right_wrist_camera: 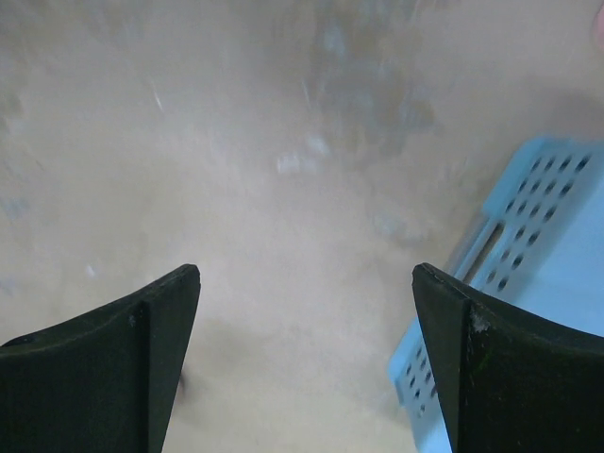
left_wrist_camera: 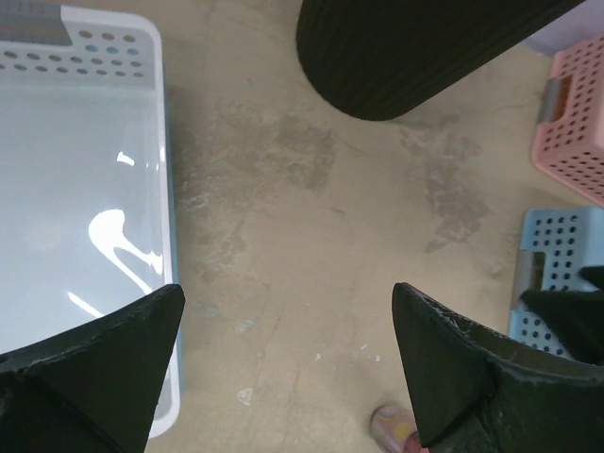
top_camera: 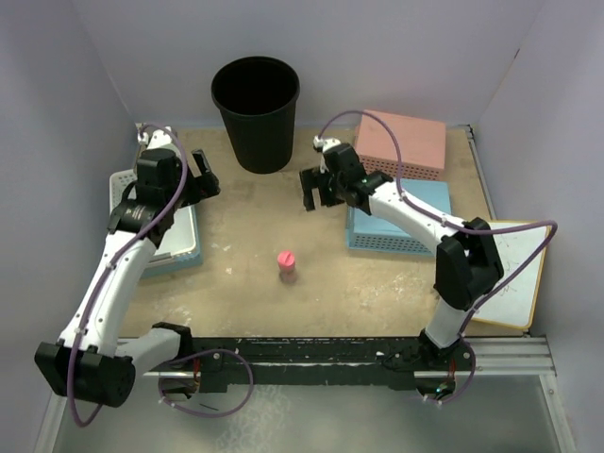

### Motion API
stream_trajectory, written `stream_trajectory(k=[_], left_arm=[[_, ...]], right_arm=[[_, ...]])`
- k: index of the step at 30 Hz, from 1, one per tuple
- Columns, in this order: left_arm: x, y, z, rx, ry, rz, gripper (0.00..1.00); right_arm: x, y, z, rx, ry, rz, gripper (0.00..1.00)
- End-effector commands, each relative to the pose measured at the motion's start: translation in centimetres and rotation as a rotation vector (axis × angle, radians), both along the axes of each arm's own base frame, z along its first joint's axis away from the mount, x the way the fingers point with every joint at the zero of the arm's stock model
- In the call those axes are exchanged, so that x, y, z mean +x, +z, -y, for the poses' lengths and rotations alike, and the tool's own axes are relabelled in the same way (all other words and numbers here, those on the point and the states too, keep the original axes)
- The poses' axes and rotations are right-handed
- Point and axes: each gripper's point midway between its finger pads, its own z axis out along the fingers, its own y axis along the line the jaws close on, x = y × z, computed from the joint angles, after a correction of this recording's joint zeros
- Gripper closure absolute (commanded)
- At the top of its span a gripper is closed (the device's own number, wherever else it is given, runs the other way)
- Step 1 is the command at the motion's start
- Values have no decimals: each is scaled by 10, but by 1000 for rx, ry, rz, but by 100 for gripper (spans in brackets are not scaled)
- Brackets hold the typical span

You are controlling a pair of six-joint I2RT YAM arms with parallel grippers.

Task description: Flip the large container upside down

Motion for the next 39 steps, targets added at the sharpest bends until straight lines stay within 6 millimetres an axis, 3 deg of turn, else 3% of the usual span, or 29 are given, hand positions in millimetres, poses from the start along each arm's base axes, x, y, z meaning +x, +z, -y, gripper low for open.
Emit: stream_trajectory(k=[1,6,10,12,16,19,21,25,28,32,37,39], left_arm=[[3,26,14,-34,-87,127,11],[9,18,33,-83,-178,105,12],[12,18,37,-101,-183,117,12],[13,15,37,-100,-182,107,12],[15,17,39,-110,-184,94,12],[17,28,43,-128,-196,117,12],[18,32,43,-131,-198,133,12],[23,26,45,-133,-205,121,12],[25,21,50,-149,-218,109,12],[25,21,51,-159,-219,115,12],[19,27,45,-136,-208,117,12],[16,31,44,-128,-205,125,12]], right_arm=[[-46,-27,14,-9,68,-97,4],[-76,-47,31,-66,81,-207,4],[-68,-61,75,-271,-70,-202,3],[-58,-55,96,-363,-170,-177,3],[-56,-28,89,-303,-144,-116,4],[-83,-17,81,-171,-87,-124,4],[-107,-22,84,-111,-86,-160,4],[-149,-52,106,-88,-190,-276,4],[-163,-73,116,-106,-240,-337,4],[-146,-87,119,-150,-292,-347,3],[-94,-95,123,-70,-291,-364,2],[-76,-96,133,-110,-308,-341,2]])
